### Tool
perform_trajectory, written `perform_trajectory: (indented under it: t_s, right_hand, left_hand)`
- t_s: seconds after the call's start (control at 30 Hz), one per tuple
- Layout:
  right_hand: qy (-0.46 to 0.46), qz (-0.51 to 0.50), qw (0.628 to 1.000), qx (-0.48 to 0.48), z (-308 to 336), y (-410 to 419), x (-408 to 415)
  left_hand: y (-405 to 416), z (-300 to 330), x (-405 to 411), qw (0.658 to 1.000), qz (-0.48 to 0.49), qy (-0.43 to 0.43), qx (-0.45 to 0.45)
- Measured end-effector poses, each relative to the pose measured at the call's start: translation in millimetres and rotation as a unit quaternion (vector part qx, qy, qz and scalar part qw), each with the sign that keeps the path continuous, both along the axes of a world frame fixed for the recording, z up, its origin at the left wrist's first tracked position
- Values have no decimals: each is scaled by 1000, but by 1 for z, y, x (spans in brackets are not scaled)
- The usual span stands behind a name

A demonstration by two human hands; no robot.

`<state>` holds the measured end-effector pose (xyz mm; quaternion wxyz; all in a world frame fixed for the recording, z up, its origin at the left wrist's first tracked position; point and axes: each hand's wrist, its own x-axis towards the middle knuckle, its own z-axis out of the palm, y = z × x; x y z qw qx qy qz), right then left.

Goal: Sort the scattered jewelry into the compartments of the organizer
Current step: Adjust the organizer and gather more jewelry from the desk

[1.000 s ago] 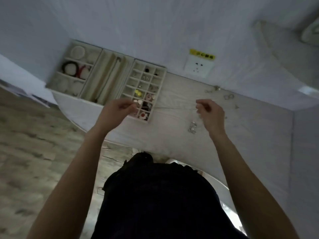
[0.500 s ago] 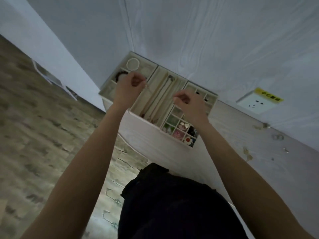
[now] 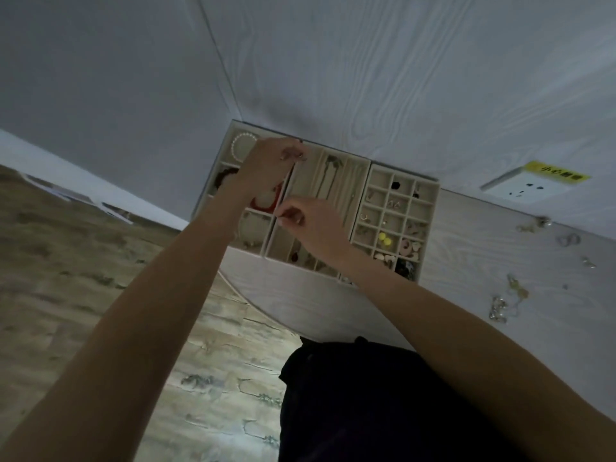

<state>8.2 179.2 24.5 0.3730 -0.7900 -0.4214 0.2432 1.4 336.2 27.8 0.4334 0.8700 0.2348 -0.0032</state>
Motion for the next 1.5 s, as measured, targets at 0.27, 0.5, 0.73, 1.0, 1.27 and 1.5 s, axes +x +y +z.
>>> perform_trajectory:
  t_s: [0.27, 0.5, 0.73, 1.0, 1.27, 1.5]
  right_hand:
    - [-47, 50, 997, -44, -19, 5, -21]
    - [-103, 70, 991, -43, -16, -5, -7]
    - [-237, 36, 968, -77, -28, 5, 74]
    - [-370, 181, 894, -176, -38, 32, 101]
    - [-404, 171, 875, -205, -40, 37, 106]
    - [-402, 151, 887, -172, -38, 28, 100]
  left_hand:
    - [10, -22, 13, 988, -110, -2, 107]
    - [13, -14, -5, 965, -109, -50, 235]
    - [-34, -13, -96, 946, -5, -40, 321]
    - [-71, -33, -129, 938, -52, 69, 334]
    - [-72, -29, -140, 930, -81, 88, 348]
    - [-79, -29, -149, 926, -54, 88, 364]
